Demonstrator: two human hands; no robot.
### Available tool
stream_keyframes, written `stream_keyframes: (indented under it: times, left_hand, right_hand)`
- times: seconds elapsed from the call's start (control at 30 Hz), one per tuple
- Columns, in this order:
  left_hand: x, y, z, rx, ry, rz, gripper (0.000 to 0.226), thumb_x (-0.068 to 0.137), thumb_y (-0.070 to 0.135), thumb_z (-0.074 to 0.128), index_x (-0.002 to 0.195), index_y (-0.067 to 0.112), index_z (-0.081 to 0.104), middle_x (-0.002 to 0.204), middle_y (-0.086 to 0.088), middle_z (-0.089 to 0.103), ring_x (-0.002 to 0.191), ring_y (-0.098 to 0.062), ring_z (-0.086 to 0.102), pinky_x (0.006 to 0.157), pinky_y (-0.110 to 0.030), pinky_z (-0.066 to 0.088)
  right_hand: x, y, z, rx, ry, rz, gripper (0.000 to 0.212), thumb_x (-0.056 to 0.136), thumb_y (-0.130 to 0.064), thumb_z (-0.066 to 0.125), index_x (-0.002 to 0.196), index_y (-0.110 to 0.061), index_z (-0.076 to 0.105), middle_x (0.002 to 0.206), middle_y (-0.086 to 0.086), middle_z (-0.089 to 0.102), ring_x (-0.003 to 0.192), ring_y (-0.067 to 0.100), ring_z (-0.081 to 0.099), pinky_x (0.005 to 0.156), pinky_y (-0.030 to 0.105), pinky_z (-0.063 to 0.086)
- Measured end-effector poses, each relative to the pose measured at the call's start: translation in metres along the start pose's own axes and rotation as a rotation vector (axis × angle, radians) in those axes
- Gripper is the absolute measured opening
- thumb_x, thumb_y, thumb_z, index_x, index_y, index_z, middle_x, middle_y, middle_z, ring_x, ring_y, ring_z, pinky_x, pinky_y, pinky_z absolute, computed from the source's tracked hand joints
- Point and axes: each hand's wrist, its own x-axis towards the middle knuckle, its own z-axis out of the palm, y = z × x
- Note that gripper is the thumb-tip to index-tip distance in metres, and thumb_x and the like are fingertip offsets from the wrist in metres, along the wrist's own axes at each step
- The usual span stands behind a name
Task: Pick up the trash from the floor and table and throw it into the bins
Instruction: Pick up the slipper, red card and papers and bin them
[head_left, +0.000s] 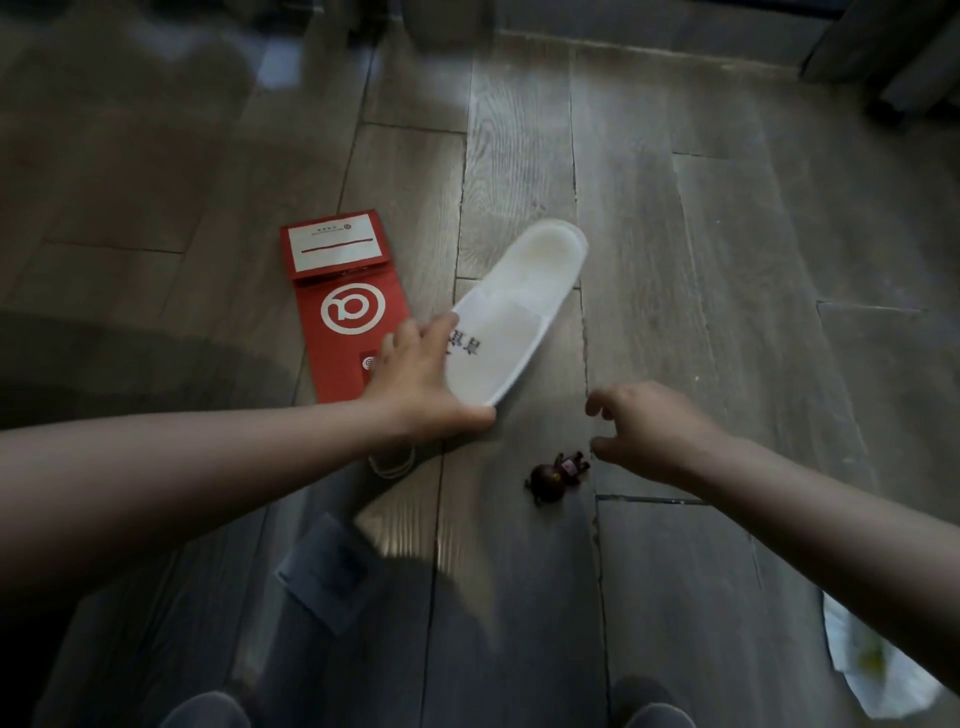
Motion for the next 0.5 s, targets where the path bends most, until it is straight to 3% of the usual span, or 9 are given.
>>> stream_keyframes:
  times: [0.1, 0.3, 0.4, 0.5]
  left_hand:
    - [0.005, -0.015, -0.016, 0.039, 0.061, -0.102, 0.109, 0.054, 0.057, 0.076, 0.144, 0.026, 0.021, 0.134, -0.012, 0.032, 0.122, -0.032, 0.033, 0.102, -0.042, 0.035]
    - [0.008, -0.042, -0.027, 0.126, 0.118, -0.204, 0.106, 0.056, 0.059, 0.077, 0.140, 0.027, 0.022, 0.133, -0.013, 0.032, 0.119, -0.034, 0.035, 0.099, -0.046, 0.036]
    - [0.007, -0.052, -0.025, 0.151, 0.080, -0.204, 0.113, 0.056, 0.062, 0.077, 0.144, 0.026, 0.015, 0.139, -0.014, 0.028, 0.123, -0.034, 0.033, 0.100, -0.047, 0.032]
    - [0.005, -0.048, -0.019, 0.199, 0.022, -0.175, 0.120, 0.058, 0.067, 0.075, 0.147, 0.026, 0.006, 0.152, -0.013, 0.011, 0.137, -0.036, 0.018, 0.108, -0.052, 0.023]
  right_hand:
    - [0.003, -0.013, 0.004, -0.009, -0.016, -0.047, 0.045, 0.089, -0.030, 0.066, 0.131, -0.018, 0.054, 0.126, 0.004, 0.060, 0.113, 0.020, 0.056, 0.091, 0.031, 0.050]
    - [0.001, -0.041, 0.029, 0.038, -0.079, -0.180, 0.040, 0.090, -0.029, 0.063, 0.128, -0.020, 0.056, 0.121, 0.002, 0.060, 0.105, 0.019, 0.059, 0.081, 0.028, 0.049]
    - [-0.005, -0.033, 0.034, 0.044, -0.093, -0.141, 0.032, 0.090, -0.031, 0.062, 0.119, -0.019, 0.060, 0.113, 0.001, 0.062, 0.100, 0.019, 0.059, 0.074, 0.026, 0.045]
    - [-0.012, -0.015, 0.033, 0.033, -0.116, -0.052, 0.027, 0.087, -0.028, 0.062, 0.112, -0.018, 0.063, 0.110, 0.002, 0.064, 0.099, 0.020, 0.060, 0.080, 0.033, 0.051]
